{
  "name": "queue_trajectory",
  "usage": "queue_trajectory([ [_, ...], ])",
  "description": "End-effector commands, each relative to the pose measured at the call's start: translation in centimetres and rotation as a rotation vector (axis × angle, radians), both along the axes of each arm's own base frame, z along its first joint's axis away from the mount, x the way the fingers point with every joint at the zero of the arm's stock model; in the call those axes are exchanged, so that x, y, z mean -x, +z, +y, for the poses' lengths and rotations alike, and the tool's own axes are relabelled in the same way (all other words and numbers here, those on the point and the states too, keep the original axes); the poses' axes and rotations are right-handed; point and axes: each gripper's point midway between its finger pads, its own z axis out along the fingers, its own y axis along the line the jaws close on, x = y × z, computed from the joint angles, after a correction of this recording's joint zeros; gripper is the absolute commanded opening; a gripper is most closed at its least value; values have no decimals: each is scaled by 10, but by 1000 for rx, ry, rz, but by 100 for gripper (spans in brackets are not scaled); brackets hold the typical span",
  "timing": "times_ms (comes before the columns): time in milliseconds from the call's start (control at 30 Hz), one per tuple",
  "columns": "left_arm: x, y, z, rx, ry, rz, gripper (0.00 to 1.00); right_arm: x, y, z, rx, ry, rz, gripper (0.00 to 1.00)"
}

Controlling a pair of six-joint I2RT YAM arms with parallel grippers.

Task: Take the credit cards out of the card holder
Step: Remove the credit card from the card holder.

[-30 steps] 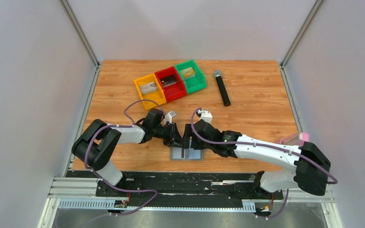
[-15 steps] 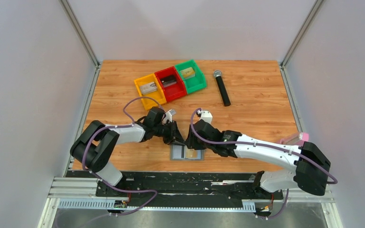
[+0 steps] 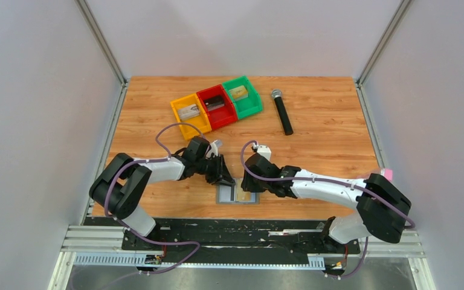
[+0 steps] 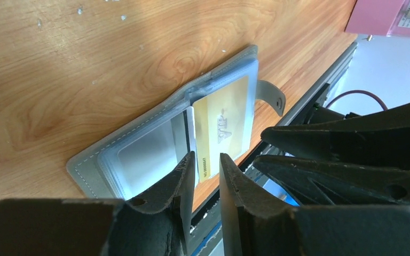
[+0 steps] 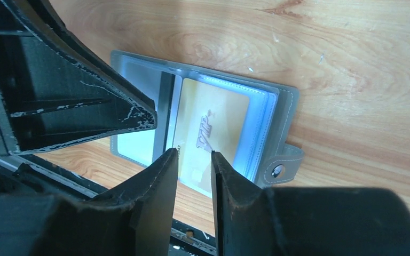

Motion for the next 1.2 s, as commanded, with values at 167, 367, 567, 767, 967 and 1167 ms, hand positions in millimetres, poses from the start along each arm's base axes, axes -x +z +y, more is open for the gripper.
queue_trajectory([
  [167,-11,-11,-5,-5,-7,-33,33,-8,-18,0,-23,3,33,29],
  [367,-8,-23,-3,-22,-7,-24,33,-4,-35,-11,2,-25,77,28],
  [567,-7,-24,-1,-32,-9,-26,33,-2,-44,-13,14,-30,105,26],
  [767,-6,-19,-6,5,-19,-27,34,-2,-45,-13,12,-32,111,23],
  [967,-5,-12,-12,59,-31,-23,33,-2,-45,-13,7,-32,113,23],
  [1167,-3,-5,-16,93,-35,-15,21,-3,-45,-14,6,-36,111,22],
])
